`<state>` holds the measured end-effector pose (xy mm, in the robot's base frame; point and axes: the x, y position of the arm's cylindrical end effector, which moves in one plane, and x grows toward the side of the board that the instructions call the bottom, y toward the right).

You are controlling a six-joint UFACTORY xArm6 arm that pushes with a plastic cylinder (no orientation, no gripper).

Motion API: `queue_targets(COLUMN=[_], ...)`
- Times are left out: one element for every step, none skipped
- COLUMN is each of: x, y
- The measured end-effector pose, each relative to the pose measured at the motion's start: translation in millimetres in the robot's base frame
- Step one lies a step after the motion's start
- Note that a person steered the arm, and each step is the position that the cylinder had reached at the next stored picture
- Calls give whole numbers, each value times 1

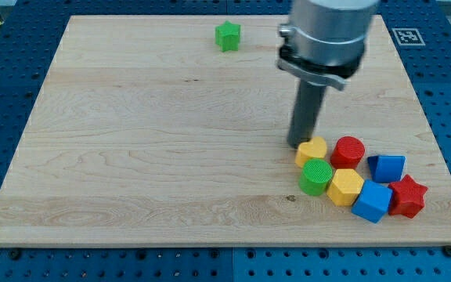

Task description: Move the green star towards center right

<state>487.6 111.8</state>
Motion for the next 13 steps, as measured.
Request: queue_targets(x=[-3, -17, -44, -89, -143, -200, -244, -258, -262, -261, -249, -223, -186], y=[0, -27, -62, -98, -134, -143, -139, -120, -98, -72, -47, -43, -42])
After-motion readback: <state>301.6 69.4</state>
